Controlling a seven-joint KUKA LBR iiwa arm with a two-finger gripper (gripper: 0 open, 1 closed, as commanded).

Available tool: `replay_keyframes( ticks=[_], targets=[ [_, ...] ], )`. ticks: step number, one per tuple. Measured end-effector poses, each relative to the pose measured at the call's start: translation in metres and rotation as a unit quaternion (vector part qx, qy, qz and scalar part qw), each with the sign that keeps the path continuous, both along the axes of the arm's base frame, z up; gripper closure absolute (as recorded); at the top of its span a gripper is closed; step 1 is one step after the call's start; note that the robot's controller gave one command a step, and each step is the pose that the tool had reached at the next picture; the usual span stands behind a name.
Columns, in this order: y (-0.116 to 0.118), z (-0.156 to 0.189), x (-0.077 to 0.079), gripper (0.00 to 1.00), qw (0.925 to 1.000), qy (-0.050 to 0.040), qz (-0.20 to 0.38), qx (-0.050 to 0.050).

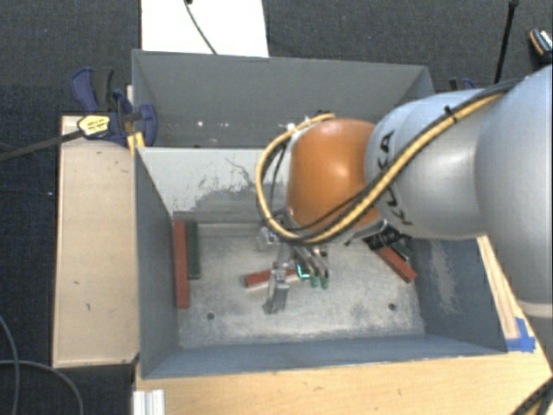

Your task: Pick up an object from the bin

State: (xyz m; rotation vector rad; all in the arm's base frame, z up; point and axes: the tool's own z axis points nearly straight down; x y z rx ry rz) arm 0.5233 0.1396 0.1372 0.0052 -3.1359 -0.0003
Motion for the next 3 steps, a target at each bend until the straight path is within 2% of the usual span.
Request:
replay_keyframes(
  ticks=[1,2,3],
  targets=[
    [-0.031,-0.069,0.024,0.00,0.9894,-0.0007,-0.145,-0.001],
    [-0.030,-0.067,0.025,1.00,0.9893,-0.0021,-0.146,0.000],
    [-0.042,0.090,0.007,1.00,0.9999,-0.0073,-0.011,0.001]
  ],
)
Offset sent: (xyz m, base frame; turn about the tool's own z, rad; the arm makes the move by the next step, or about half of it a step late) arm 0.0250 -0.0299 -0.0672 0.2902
